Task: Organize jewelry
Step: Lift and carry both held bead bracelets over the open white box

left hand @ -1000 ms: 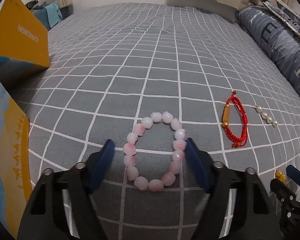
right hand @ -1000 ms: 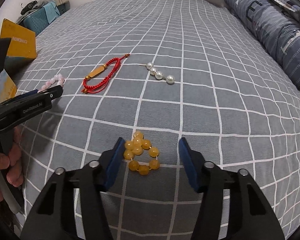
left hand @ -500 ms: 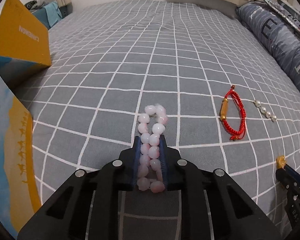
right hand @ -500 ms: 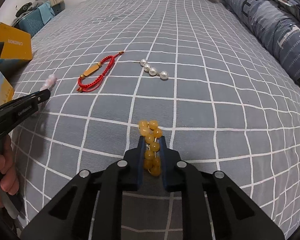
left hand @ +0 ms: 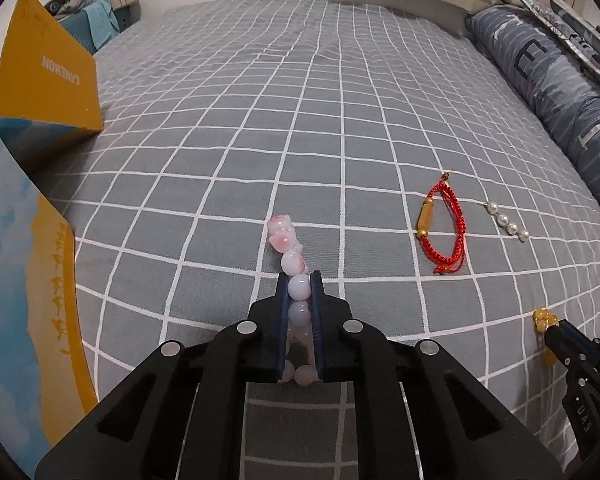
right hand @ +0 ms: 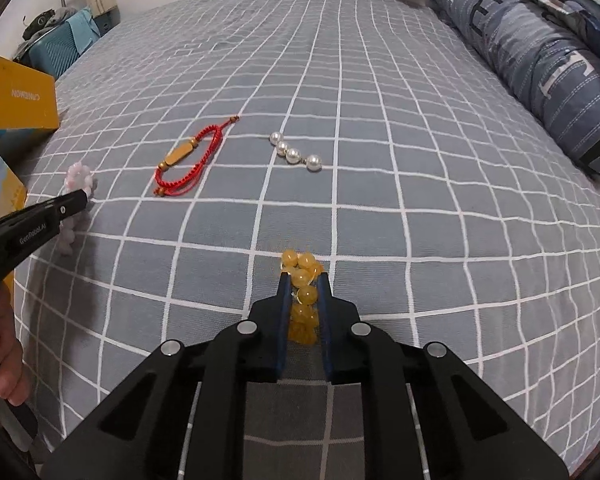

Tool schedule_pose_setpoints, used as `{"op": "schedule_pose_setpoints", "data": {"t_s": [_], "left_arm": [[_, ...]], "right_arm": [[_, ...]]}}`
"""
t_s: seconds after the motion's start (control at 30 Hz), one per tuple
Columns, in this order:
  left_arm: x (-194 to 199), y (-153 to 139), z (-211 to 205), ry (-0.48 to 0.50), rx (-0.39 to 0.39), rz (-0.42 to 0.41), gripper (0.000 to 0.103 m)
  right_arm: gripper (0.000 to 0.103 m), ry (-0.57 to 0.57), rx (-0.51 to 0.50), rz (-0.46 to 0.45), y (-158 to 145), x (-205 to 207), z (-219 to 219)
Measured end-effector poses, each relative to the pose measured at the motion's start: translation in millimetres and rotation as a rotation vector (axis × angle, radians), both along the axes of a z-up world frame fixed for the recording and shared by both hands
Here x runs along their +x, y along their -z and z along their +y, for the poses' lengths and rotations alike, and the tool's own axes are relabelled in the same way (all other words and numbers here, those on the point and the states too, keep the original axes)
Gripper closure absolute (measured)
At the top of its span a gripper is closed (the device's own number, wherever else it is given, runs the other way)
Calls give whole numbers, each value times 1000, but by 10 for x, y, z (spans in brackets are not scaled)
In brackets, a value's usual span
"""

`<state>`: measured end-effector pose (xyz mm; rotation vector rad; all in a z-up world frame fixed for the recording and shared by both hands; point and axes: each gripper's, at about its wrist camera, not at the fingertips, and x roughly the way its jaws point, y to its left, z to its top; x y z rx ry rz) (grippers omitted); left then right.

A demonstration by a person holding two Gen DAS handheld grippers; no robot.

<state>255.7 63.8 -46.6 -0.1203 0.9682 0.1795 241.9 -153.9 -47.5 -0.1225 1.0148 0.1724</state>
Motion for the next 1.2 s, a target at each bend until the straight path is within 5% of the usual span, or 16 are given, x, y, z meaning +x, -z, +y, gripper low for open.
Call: {"op": "schedule_pose_setpoints", "data": {"t_s": [1.2], "left_arm": [[-516, -797, 9, 43, -5, -61, 93]], "right_arm": [[94, -21, 19, -116, -775, -328, -2]]}}
